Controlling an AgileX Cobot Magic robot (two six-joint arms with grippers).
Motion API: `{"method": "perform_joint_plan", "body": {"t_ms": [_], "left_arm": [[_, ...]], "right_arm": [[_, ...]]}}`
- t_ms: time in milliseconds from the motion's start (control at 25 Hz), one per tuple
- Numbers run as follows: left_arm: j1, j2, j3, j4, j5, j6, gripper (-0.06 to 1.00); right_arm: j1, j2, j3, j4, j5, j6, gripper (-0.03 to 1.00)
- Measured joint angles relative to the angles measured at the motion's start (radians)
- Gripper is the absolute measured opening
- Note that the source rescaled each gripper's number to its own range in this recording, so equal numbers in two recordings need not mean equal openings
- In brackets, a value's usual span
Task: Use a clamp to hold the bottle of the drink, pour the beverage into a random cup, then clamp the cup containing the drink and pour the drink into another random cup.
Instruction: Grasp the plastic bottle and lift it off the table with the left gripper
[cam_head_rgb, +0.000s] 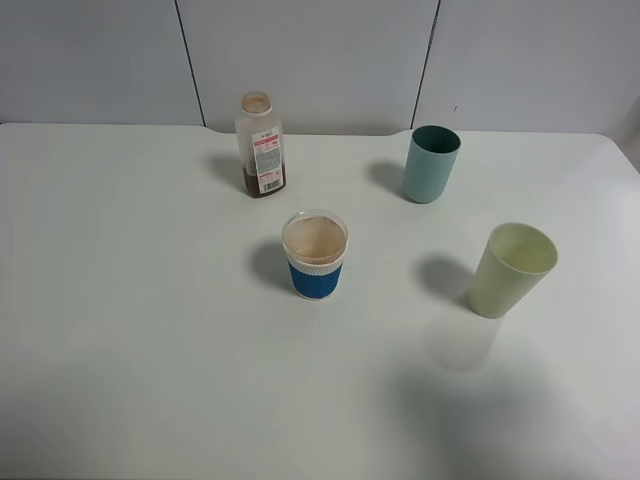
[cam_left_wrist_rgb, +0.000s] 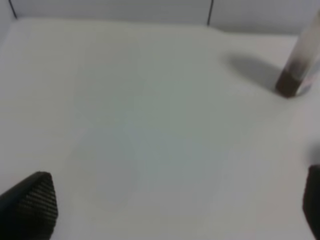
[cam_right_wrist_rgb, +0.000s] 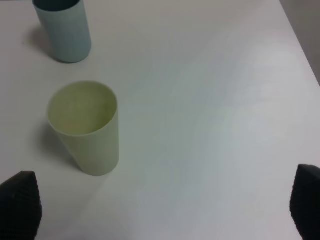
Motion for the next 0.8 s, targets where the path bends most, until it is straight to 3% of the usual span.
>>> {"method": "perform_joint_plan", "body": {"t_ms": [240, 800], "left_arm": [[0.0, 0.245, -0.002, -0.054, -0.133, 0.08, 1.0], [-0.02, 0.718, -0.002, -0.058, -0.361, 0.172, 1.0]], "right_arm": [[0.0, 0.0, 0.0, 0.0, 0.0, 0.0, 1.0], [0.0, 0.0, 0.0, 0.0, 0.0, 0.0, 1.0]]}}
